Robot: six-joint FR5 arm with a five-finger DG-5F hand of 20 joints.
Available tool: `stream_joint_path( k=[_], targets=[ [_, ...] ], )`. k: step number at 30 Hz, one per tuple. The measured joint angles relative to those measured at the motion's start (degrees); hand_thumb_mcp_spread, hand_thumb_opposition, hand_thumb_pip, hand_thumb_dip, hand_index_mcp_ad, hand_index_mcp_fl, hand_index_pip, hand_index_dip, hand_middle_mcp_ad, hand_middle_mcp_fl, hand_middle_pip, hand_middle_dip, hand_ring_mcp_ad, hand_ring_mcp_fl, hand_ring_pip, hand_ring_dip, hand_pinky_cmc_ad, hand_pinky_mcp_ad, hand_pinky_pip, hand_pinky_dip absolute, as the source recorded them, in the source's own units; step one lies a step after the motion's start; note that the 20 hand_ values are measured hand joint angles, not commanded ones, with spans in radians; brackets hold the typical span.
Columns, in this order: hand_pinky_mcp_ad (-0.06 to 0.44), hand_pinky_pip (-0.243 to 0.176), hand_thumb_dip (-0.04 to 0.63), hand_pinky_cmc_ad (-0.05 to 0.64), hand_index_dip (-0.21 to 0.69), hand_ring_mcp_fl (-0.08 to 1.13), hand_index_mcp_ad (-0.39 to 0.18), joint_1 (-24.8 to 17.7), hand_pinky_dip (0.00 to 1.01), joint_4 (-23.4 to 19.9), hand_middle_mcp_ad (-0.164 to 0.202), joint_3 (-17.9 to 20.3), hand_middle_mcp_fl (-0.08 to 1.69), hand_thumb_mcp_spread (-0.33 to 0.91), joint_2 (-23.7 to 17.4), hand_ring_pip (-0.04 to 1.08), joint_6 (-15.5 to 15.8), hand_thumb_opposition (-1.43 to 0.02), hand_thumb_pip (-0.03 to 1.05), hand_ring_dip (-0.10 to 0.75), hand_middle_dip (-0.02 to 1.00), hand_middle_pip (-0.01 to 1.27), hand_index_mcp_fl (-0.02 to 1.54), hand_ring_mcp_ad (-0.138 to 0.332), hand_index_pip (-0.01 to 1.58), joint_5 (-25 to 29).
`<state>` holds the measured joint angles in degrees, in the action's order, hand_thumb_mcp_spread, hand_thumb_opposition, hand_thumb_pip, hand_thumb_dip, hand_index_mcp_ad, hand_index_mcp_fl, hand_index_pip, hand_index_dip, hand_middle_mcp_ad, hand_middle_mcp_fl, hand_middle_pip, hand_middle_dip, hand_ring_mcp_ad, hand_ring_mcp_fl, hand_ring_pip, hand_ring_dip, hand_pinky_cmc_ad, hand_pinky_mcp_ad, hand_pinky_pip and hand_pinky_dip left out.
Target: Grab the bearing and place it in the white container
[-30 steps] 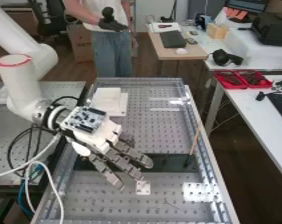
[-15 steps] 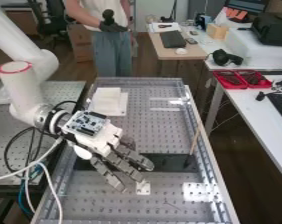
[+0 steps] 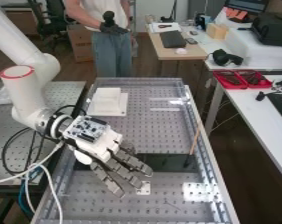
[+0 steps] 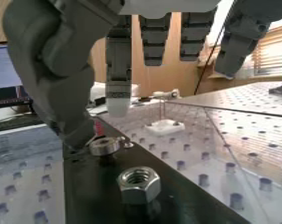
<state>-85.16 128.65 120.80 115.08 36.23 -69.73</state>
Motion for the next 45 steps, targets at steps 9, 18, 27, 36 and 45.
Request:
stream_joint_path(
  k=[9, 18, 27, 36, 45],
  targets=[
    [0.321, -0.094, 0.269, 0.398, 0.227, 0.0, -0.07, 0.1, 0.29, 1.5, 0.072, -0.5, 0.0, 0.35, 0.0, 0.09, -0.5, -0.86, 0.71, 0.056, 0.16, 0.13, 0.02, 0.171, 1.53, -0.8],
    [0.316, -0.094, 0.271, 0.398, 0.213, 0.0, -0.07, 0.1, 0.3, 2.3, 0.072, -0.7, 0.0, 0.35, 0.0, 0.09, -0.7, -0.88, 0.72, 0.056, 0.16, 0.13, 0.02, 0.169, 1.52, -0.5],
    [0.312, -0.094, 0.271, 0.398, 0.202, 0.0, -0.07, 0.2, 0.31, 3.0, 0.072, -1.1, 0.0, 0.33, 0.3, 0.09, -0.4, -0.88, 0.72, 0.056, 0.16, 0.13, 0.02, 0.173, 1.52, -0.6],
    [0.311, -0.094, 0.271, 0.398, 0.202, 0.0, -0.07, 0.3, 0.31, 3.2, 0.072, -1.2, 0.0, 0.33, 0.6, 0.08, 0.0, -0.87, 0.72, 0.056, 0.16, 0.13, 0.01, 0.169, 1.51, -0.6],
    [0.314, -0.094, 0.274, 0.398, 0.202, 0.0, -0.07, 0.0, 0.31, 3.4, 0.072, -1.5, 0.0, 0.33, 1.0, 0.08, 0.4, -0.87, 0.72, 0.056, 0.16, 0.13, 0.01, 0.169, 1.51, -0.6]
  ],
)
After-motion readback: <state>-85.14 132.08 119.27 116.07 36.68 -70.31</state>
